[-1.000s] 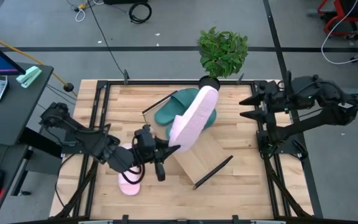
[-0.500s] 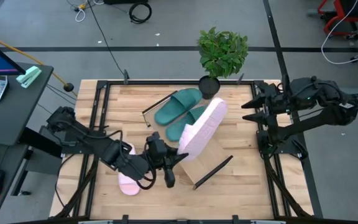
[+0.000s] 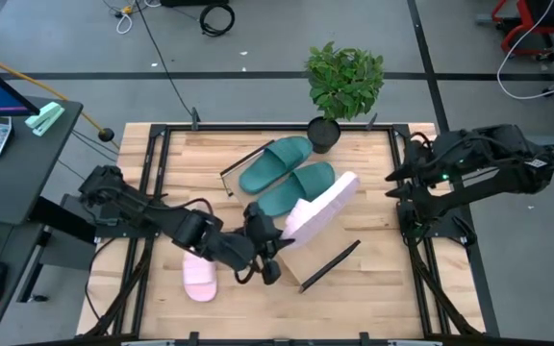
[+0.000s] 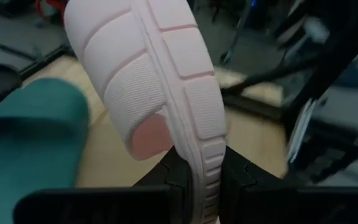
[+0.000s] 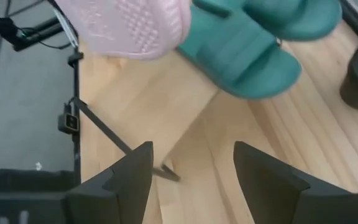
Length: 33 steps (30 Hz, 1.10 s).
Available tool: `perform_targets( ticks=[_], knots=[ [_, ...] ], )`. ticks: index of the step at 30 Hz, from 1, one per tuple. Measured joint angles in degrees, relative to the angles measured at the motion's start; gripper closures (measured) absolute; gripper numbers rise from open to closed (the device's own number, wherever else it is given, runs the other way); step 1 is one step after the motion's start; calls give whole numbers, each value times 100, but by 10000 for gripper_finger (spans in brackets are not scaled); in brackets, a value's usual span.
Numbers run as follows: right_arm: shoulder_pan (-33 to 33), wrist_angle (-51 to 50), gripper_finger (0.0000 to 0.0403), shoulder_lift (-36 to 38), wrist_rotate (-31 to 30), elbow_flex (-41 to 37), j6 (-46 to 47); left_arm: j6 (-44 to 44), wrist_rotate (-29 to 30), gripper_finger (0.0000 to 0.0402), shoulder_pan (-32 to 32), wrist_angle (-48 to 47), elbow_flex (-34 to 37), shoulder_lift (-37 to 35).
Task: Pick and place slides into the shelf
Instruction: Put the right pink slide on the shelf
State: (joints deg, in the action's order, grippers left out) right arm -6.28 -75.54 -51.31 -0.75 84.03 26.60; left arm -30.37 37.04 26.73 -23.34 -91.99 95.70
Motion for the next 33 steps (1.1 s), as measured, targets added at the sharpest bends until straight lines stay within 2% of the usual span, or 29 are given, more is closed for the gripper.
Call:
perform_targets(
  ticks=[5, 11, 17, 20, 33],
  knots=[
    [0, -210, 174, 0, -148, -2, 193, 298, -297, 356, -136, -1458, -920, 281],
    [0, -208, 174, -9, -385, -2, 218, 1115, -556, 356, -297, -2942, -2599, 1020],
    [0, -219, 175, -55, -487, -2, 208, 1115, -618, 357, -380, -4600, -3804, 1791],
    [0, -235, 175, -79, -552, -2, 188, 821, -655, 357, -381, -5010, -4044, 2031],
    [0, -268, 175, -140, -632, -2, 22, -49, -691, 357, -266, -5013, -4043, 2529]
  ],
)
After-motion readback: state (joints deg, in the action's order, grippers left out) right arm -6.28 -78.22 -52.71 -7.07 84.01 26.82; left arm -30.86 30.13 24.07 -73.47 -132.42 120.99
